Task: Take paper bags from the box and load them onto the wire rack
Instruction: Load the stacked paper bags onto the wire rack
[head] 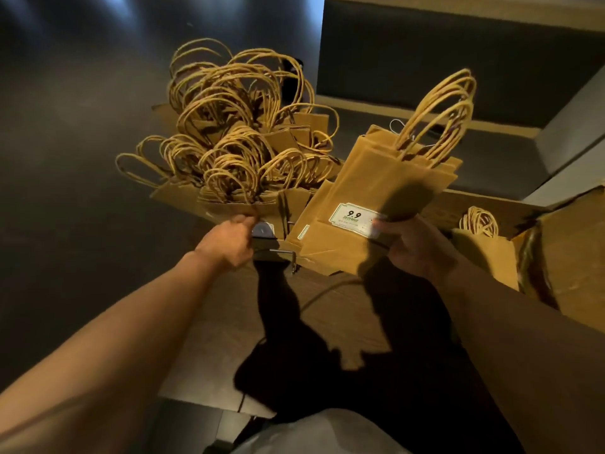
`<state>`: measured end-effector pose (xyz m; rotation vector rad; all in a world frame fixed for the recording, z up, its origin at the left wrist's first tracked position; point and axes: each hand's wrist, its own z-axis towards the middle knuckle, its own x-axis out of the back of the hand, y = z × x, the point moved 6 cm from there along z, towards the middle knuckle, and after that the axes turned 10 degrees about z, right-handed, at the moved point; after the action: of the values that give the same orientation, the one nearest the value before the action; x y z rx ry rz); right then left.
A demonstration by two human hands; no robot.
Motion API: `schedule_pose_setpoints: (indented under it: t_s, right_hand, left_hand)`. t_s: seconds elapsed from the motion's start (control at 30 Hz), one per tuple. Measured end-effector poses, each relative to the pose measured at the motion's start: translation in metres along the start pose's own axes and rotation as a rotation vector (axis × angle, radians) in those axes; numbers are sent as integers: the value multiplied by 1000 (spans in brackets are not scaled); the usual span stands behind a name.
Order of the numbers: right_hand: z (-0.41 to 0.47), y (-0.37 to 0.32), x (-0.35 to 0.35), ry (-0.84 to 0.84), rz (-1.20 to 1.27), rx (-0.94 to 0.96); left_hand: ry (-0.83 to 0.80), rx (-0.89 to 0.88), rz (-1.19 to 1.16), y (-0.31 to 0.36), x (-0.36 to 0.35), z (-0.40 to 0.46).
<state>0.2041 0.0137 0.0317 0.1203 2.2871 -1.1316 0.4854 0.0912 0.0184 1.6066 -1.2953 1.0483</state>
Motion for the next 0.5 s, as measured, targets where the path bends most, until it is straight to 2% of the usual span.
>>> schedule_pose_setpoints:
  t_s: [0.2,0.37,0.5]
  right_hand:
    - [16,0,-45,-58,-67,-8]
    - [33,14,-91,-177,-108,-9]
    - [46,31,-110,-166,-114,-5]
  left_hand:
    - [-7,-68,-176,-12,-14,1]
    - [102,-35,-526,-31,12,-8]
    - [221,52,-468,-54,18,-12]
